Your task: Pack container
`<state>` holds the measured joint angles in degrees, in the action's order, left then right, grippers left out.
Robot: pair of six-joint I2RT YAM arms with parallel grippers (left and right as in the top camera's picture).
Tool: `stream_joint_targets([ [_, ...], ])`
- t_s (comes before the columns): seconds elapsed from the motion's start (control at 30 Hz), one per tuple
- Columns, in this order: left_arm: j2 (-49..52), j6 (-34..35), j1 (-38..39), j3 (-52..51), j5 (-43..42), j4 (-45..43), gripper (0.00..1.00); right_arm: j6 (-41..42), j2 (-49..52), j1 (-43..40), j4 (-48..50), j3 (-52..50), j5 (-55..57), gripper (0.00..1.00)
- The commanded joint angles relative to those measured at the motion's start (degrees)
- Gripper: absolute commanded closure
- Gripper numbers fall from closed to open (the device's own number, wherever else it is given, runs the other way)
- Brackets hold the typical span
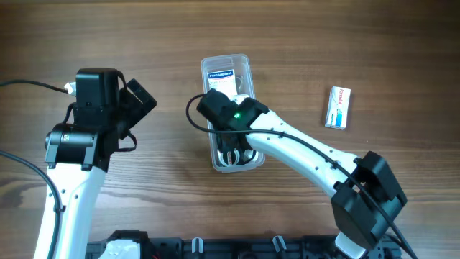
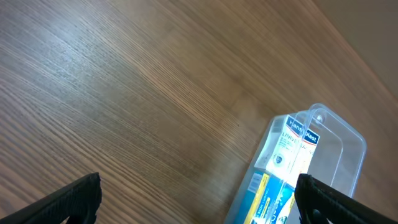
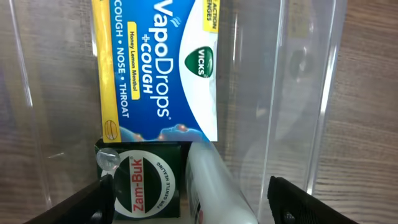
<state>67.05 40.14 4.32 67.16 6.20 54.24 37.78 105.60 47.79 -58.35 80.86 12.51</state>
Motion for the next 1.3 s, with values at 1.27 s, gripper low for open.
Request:
stream_joint_targets([
  [1.27, -0.57, -0.74, -0.35, 0.94, 1.16, -0.07, 0.0, -7.8, -7.37, -29.14, -11.19, 16.9, 8.44, 0.1],
])
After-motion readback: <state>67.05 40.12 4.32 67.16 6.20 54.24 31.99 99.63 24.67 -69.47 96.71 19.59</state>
